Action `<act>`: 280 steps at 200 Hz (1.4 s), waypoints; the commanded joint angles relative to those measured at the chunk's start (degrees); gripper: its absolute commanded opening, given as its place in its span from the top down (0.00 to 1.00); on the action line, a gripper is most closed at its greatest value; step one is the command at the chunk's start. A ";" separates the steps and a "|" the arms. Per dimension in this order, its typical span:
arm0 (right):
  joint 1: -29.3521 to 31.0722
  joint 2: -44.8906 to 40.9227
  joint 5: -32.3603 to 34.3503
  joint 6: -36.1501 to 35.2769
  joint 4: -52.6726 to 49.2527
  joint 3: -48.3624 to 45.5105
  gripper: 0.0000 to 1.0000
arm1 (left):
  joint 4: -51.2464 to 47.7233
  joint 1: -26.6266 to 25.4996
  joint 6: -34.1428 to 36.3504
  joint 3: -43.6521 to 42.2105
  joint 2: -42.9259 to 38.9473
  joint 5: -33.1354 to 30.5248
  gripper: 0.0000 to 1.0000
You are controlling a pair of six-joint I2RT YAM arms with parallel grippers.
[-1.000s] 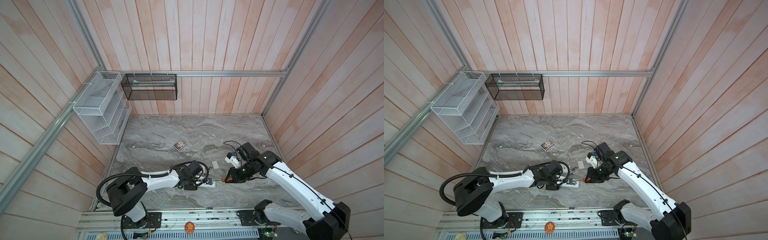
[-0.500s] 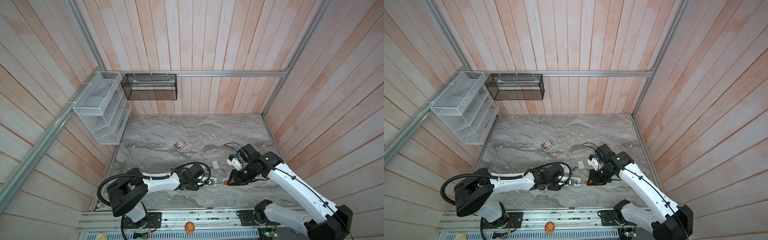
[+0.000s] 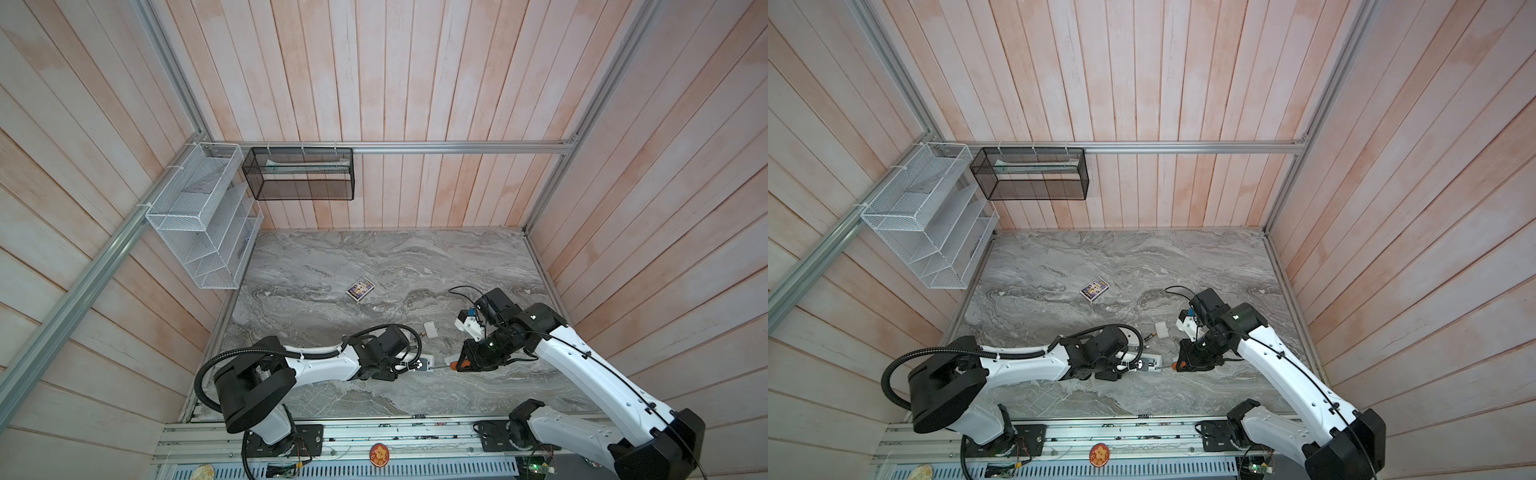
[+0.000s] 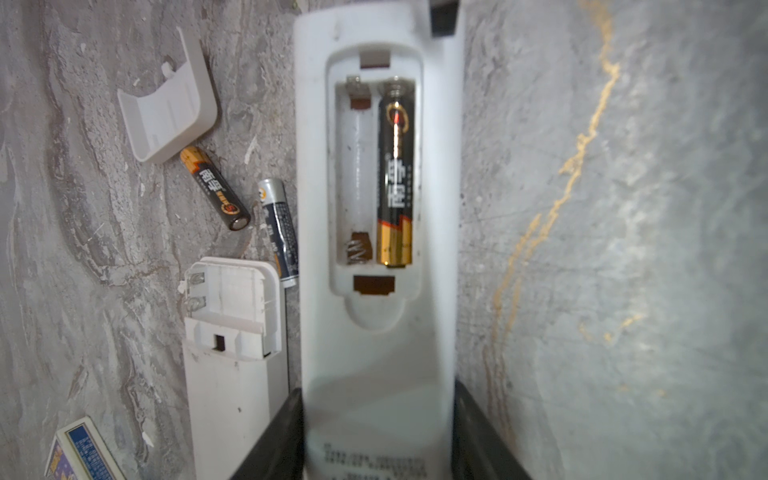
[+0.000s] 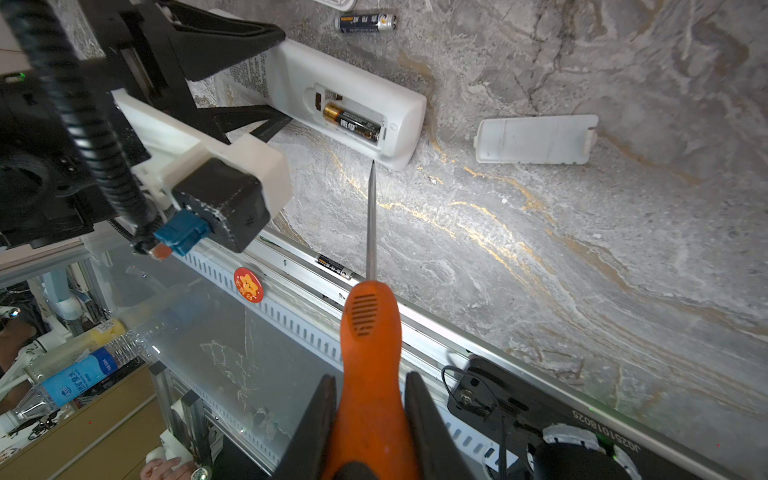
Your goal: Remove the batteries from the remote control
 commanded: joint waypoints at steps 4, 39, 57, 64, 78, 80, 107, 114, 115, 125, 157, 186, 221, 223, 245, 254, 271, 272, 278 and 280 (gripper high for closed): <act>0.29 0.54 0.30 -0.66 1.50 0.18 1.00 | -8.01 0.27 1.49 -3.92 3.77 -1.34 1.00; 0.33 0.95 0.18 -0.74 2.40 0.07 1.00 | -8.14 0.23 1.58 -3.95 3.76 -1.23 1.00; 0.35 0.96 0.37 -1.04 2.09 -0.19 1.00 | -8.14 0.28 1.57 -4.04 3.66 -1.24 1.00; 0.30 0.95 0.42 -1.05 1.92 -0.26 1.00 | -8.14 0.26 1.67 -4.06 3.58 -1.24 1.00; 0.27 0.81 0.56 -0.97 1.61 -0.10 1.00 | -8.06 0.21 1.71 -4.14 3.58 -1.33 1.00; 0.27 0.75 0.51 -0.99 1.58 -0.14 1.00 | -8.01 0.23 1.67 -4.10 3.57 -1.33 1.00; 0.22 0.27 0.88 -0.86 1.17 -0.29 1.00 | -8.04 0.22 1.67 -4.15 3.57 -1.42 1.00; 0.20 0.25 0.89 -0.79 1.12 -0.32 1.00 | -7.97 0.24 1.64 -4.10 3.54 -1.42 1.00; 0.23 0.21 0.90 -0.81 1.12 -0.34 1.00 | -8.01 0.23 1.63 -4.12 3.51 -1.42 1.00; 0.21 0.15 0.99 -0.71 1.12 -0.40 1.00 | -8.03 0.22 1.63 -4.13 3.48 -1.50 1.00; 0.26 0.19 1.14 -0.44 1.00 -0.59 1.00 | -8.05 0.25 1.73 -4.23 3.40 -1.51 1.00; 0.23 0.07 1.17 -0.41 0.51 -0.36 1.00 | -7.96 0.25 1.85 -4.31 3.32 -1.62 1.00; 0.25 -0.53 2.01 0.43 0.94 -1.25 1.00 | -8.06 0.28 1.89 -4.35 3.22 -1.68 1.00; 0.22 -0.54 2.06 0.49 0.99 -1.35 1.00 | -8.06 0.29 1.89 -4.33 3.22 -1.68 1.00; 0.21 -0.09 2.59 0.68 1.64 -1.78 1.00 | -8.14 0.25 1.89 -4.28 3.14 -1.68 1.00; 0.19 0.24 2.55 0.59 1.89 -1.83 1.00 | -8.14 0.28 1.89 -4.37 3.05 -1.67 1.00; 0.26 0.68 2.19 0.50 2.41 -2.04 1.00 | -8.14 0.25 1.80 -4.34 2.96 -1.64 1.00; 0.22 0.73 2.16 0.45 2.42 -2.03 1.00 | -8.14 0.27 1.81 -4.33 2.96 -1.62 1.00; 0.26 0.88 1.84 0.29 2.63 -2.09 1.00 | -8.14 0.26 1.81 -4.34 2.96 -1.60 1.00; 0.20 0.89 1.80 0.22 2.71 -2.11 1.00 | -8.14 0.24 1.76 -4.37 2.98 -1.60 1.00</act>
